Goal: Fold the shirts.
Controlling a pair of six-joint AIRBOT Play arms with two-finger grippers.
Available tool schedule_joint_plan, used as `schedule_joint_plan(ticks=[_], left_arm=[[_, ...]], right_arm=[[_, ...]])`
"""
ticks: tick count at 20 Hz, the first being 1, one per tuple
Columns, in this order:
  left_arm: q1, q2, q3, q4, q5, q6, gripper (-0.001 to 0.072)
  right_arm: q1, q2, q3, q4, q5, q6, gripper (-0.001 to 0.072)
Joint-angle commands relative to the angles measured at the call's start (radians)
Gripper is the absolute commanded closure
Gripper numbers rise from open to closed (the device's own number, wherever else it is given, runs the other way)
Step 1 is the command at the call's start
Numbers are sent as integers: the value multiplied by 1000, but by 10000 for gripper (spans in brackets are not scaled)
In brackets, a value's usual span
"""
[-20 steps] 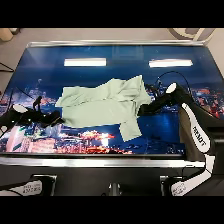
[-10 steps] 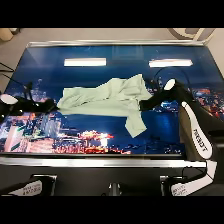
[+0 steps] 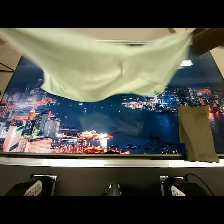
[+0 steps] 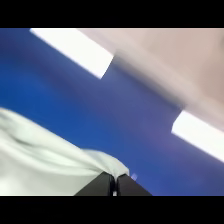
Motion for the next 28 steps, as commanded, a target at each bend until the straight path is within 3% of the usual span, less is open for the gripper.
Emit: schedule_joint_plan(ticks=[1,4,5,13,17,21,23,28], left_arm=[[1,153,211,129,93,-19,684],[1,265,193,397,60,-288,684],[1,280,190,402,18,-306,684],[0,220,138,396,-271,-243,684],[-1,91,-24,396,-389,-181,684],[-1,-89,-274,396,-396,-103,684],[-1,-217,-366,395,-362,-86,684],[-1,-560,-350,354,-212,-86,684]], right_arm=[[1,245,119,-100,-187,2,697],[1,375,119,-250,-187,111,697],[1,393,119,-262,-160,122,697],[1,321,118,-297,74,122,698],[1,122,117,-386,333,101,699],[2,-182,24,-331,530,66,698],[2,-349,-64,-263,477,67,698],[2,-655,-83,-148,113,161,697]])
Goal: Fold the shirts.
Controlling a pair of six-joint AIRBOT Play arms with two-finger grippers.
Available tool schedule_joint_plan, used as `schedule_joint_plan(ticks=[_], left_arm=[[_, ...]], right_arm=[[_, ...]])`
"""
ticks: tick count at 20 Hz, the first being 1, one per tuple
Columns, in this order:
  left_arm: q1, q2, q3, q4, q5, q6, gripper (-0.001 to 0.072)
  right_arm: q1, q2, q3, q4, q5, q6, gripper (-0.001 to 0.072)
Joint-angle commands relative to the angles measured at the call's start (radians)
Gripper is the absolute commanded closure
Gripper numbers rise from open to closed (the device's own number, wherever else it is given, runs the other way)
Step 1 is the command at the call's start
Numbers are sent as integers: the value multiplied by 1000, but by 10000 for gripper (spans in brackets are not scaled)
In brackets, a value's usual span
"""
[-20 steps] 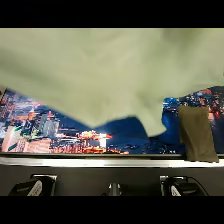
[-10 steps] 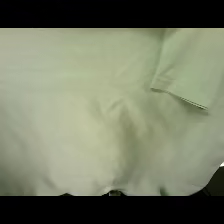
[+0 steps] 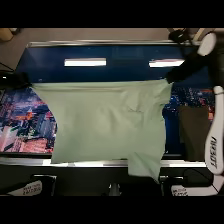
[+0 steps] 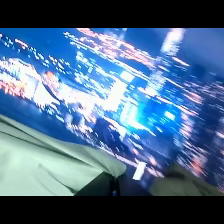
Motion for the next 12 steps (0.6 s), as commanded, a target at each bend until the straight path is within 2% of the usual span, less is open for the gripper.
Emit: schedule_joint_plan(ticks=[1,3,5,9,12], left_arm=[[0,-217,11,-68,121,11,684],[0,-282,34,-146,209,11,683],[-4,-323,35,-218,290,11,683],[-34,-370,35,-231,303,29,683],[-35,-352,50,-222,168,117,683]], right_arm=[[0,-182,-20,63,-257,59,697],[0,-203,-20,58,-418,59,699],[0,-212,-20,53,-500,59,699],[0,-238,-20,34,-452,32,697],[-1,-208,-20,2,-324,-50,697]])
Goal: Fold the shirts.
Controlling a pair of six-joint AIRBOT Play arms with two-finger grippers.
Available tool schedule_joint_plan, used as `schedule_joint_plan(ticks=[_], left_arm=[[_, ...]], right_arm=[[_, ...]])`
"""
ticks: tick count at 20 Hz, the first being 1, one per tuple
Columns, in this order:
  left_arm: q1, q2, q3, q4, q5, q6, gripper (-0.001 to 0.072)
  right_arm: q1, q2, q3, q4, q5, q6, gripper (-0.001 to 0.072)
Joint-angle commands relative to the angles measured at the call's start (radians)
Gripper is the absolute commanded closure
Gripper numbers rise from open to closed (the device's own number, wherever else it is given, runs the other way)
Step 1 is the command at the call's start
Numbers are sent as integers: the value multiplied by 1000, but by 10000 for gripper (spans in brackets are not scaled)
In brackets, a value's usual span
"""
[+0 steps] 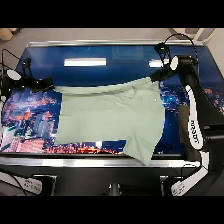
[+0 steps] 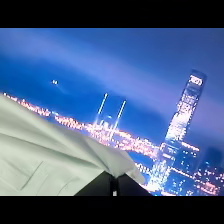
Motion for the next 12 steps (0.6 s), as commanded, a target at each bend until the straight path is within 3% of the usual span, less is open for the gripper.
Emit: schedule_joint_plan(ticks=[1,3,5,12], left_arm=[[-5,0,9,15,-148,77,683],[-14,-3,-10,40,-274,77,684],[-26,-3,-60,58,-337,76,684],[-37,-40,-117,81,-335,63,684]], right_arm=[[0,19,-2,-68,188,-84,696],[-3,19,-33,-117,303,-90,697],[-12,19,-103,-44,327,-92,697],[-13,18,-193,-2,391,-68,697]])
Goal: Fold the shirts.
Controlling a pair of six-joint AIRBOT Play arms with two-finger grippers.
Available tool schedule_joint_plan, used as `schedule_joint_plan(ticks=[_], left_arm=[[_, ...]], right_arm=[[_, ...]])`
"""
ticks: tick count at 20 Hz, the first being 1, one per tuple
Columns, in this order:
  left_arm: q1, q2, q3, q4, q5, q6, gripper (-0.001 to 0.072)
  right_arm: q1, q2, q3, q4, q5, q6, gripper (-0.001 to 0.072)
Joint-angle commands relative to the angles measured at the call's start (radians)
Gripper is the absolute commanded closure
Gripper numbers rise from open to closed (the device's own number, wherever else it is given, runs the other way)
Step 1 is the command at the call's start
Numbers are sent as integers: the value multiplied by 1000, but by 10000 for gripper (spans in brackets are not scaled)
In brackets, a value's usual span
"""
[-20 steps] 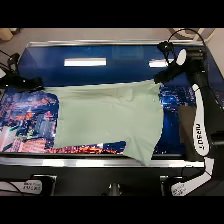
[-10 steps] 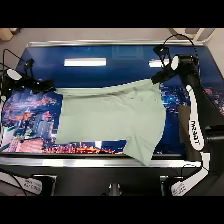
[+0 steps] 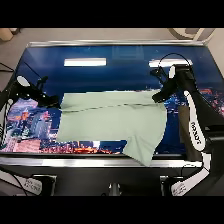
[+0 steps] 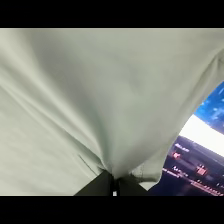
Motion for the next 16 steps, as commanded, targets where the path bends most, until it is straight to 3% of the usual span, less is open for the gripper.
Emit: schedule_joint_plan(ticks=[1,6,9,16], left_arm=[[-9,-31,-13,5,-22,-10,684],[6,-36,-5,5,-12,-18,684],[36,-34,3,5,-19,-15,684],[24,-48,7,-3,11,-11,682]], right_arm=[[0,-2,-26,16,41,25,696],[0,-10,-40,19,73,56,696],[-9,-8,-39,-78,83,43,695],[-37,-18,-47,48,79,58,692]])
